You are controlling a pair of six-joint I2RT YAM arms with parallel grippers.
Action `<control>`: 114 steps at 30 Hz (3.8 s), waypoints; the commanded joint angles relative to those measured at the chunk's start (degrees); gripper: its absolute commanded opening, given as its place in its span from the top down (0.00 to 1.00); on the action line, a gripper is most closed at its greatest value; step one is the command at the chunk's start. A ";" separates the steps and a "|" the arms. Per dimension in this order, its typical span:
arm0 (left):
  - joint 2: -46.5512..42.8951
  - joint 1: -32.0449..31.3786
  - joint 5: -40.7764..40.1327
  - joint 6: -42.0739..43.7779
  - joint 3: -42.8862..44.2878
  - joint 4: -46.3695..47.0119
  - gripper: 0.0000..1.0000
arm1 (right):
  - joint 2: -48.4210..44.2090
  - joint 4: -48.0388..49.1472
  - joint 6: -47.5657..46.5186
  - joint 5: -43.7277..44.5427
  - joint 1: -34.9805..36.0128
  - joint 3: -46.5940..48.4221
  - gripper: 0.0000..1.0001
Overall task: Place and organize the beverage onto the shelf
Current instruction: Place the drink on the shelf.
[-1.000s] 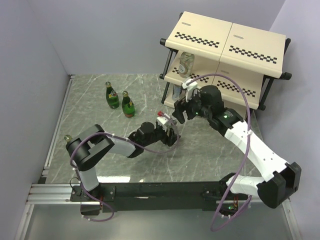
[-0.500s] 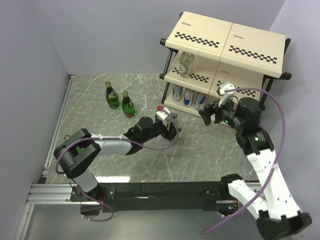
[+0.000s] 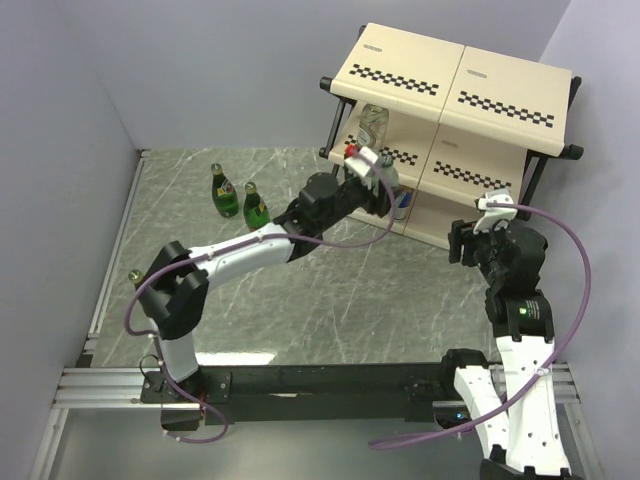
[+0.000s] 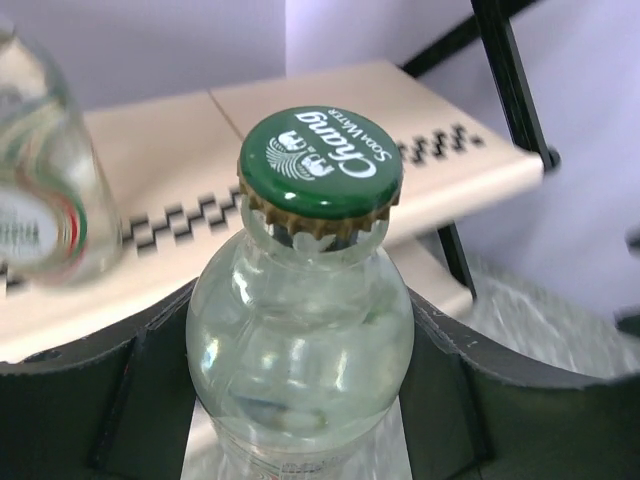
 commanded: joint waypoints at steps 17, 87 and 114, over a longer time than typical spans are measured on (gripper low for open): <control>13.82 -0.12 -5.03 3.99 32.75 -6.95 1.00 | -2.06 -5.93 -9.76 -6.11 -0.91 -7.61 0.77; 21.81 1.63 -6.88 4.16 47.42 -4.57 1.00 | 1.10 -6.37 -10.46 -7.08 -0.47 -8.23 0.77; 27.35 2.77 -9.60 3.19 49.88 -0.09 1.00 | 2.77 -6.54 -10.64 -6.99 -0.38 -8.14 0.78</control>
